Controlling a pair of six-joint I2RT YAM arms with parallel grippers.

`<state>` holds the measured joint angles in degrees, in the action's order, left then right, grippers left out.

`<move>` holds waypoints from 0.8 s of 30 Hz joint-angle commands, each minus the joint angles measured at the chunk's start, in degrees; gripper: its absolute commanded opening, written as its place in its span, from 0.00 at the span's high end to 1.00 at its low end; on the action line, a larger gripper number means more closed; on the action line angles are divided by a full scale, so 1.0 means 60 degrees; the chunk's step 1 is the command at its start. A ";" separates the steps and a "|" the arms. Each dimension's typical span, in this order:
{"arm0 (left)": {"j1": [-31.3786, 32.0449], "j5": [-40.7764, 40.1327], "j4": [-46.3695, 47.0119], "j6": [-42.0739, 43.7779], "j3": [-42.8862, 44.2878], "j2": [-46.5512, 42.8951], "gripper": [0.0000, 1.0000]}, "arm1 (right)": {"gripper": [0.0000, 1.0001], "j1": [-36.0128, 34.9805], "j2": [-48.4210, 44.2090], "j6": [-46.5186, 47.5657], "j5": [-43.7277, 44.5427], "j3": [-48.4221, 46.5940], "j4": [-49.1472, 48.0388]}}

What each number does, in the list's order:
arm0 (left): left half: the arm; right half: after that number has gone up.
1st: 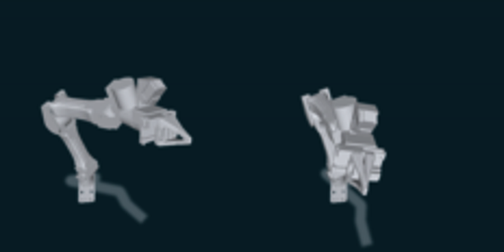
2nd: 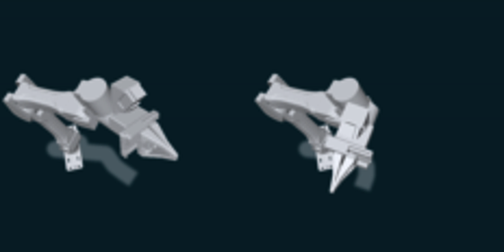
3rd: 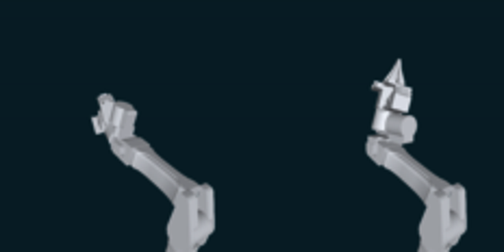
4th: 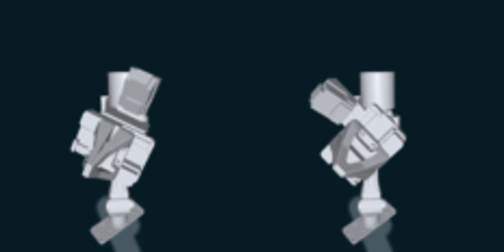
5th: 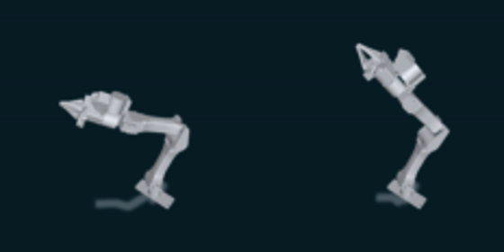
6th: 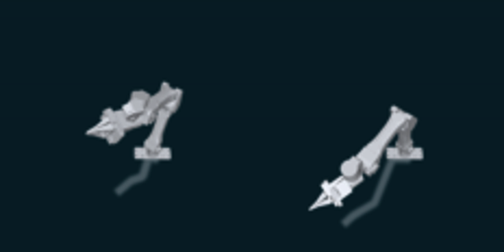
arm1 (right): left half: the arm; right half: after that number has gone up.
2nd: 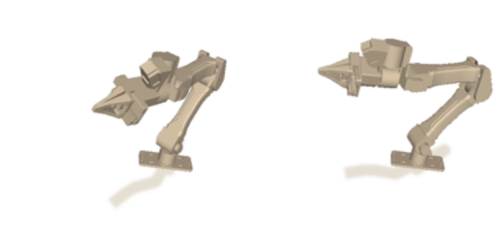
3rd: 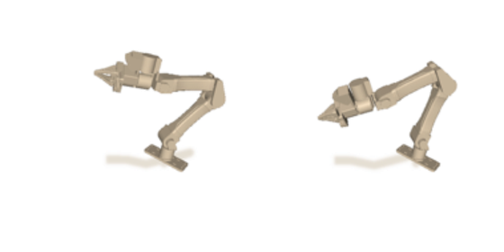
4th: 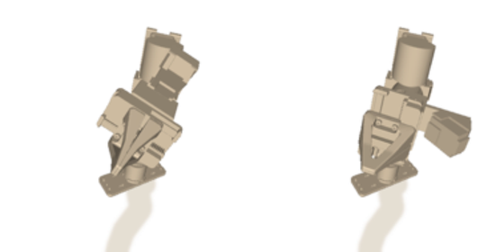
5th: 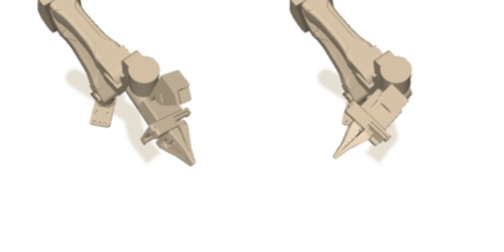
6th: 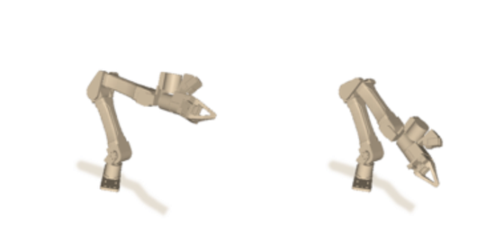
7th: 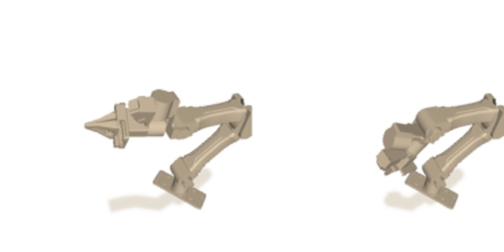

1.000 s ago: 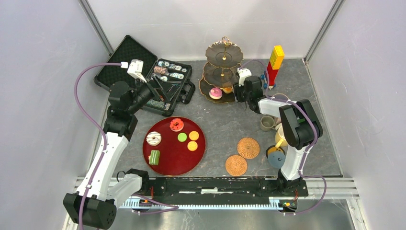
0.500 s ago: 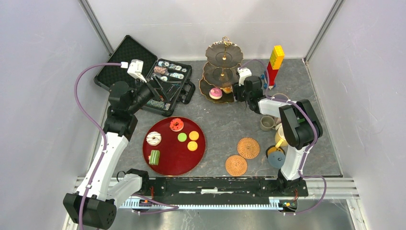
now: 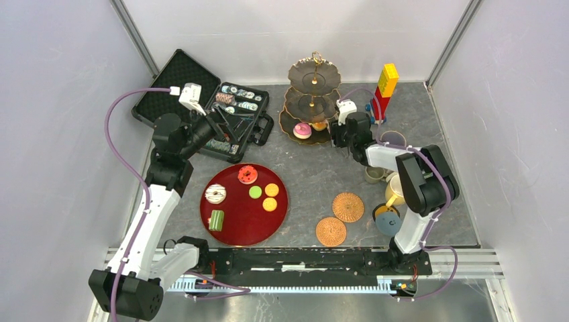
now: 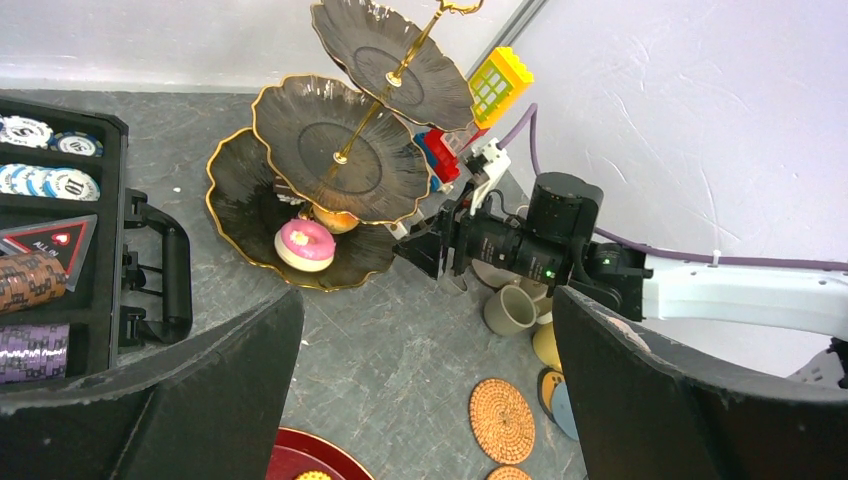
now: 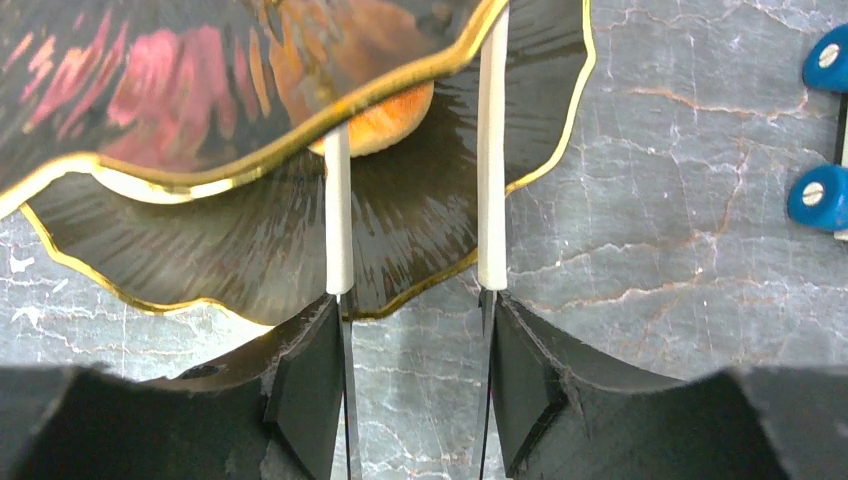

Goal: Serve the afternoon tea

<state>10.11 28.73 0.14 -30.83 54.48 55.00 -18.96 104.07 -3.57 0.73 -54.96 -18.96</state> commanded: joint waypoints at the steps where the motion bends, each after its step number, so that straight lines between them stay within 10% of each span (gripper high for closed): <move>1: 0.0029 0.0207 0.0357 -0.0386 0.0046 0.0087 0.00 | 0.46 0.0022 -0.0693 -0.0007 0.0145 0.0305 -0.0392; 24: 0.0056 0.0163 0.0357 -0.0349 0.0003 0.0265 0.00 | 0.51 0.0012 -0.4007 -0.0623 -0.0094 0.3184 0.2222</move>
<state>10.11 28.86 0.14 -30.83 54.48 55.92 -18.96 84.99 -6.63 1.45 -40.36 -7.64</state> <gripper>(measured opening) 0.997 0.486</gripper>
